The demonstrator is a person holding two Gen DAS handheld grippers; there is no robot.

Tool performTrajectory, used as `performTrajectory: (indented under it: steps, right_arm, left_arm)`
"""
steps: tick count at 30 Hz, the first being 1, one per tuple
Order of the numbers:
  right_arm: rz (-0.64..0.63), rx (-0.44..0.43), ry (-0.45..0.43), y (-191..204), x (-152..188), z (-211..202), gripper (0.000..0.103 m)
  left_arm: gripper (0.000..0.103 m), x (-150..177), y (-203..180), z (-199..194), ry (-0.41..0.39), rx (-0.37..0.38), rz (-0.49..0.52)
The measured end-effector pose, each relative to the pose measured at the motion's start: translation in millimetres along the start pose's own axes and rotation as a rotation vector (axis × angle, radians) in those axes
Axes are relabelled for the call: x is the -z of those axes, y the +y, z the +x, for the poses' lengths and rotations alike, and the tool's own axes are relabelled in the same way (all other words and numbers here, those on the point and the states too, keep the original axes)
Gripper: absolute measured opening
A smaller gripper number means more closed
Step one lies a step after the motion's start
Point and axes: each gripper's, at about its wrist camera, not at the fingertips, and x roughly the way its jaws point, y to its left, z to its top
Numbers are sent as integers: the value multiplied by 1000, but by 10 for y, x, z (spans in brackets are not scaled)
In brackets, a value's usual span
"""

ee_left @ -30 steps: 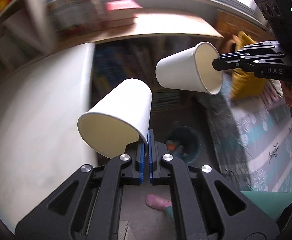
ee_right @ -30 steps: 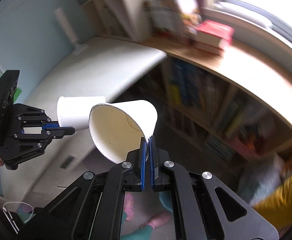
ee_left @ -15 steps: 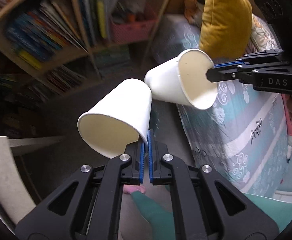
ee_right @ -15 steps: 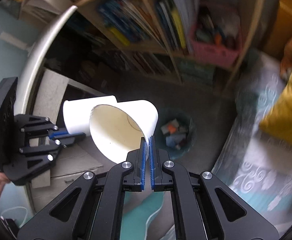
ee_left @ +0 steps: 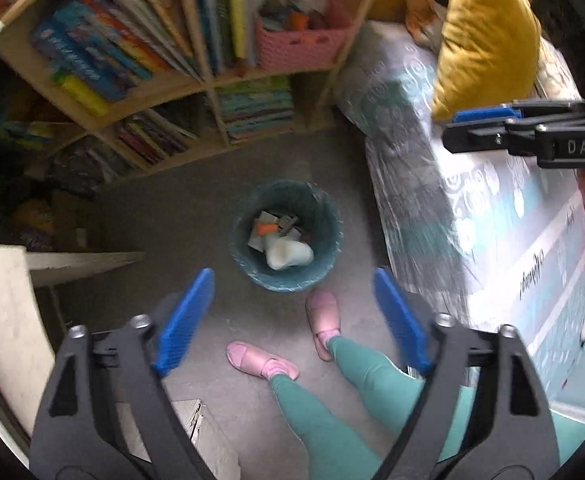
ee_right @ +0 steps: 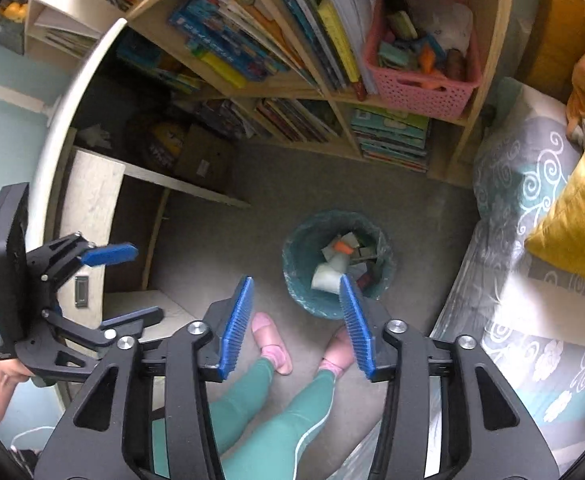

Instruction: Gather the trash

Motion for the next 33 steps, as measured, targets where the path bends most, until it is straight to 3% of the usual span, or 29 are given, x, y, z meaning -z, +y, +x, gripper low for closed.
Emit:
performTrajectory:
  steps: [5, 11, 19, 25, 33]
  right_arm:
    - [-91, -42, -24, 406, -156, -116, 55]
    - [-310, -128, -60, 1378, -399, -257, 62]
    - [-652, -236, -78, 2974, -588, -276, 62]
    - [-875, -317, -45, 4156, -476, -100, 62]
    - [-1069, -394, 25, 5336, -189, 268, 67]
  left_arm:
    - [96, 126, 274, -496, -102, -72, -104]
    - [96, 476, 776, -1215, -237, -183, -307]
    - [96, 1447, 1570, -2134, -401, -360, -681]
    - [96, 2317, 2041, -2584, -460, -482, -913]
    - [96, 3393, 2475, -2972, -477, -606, -1162]
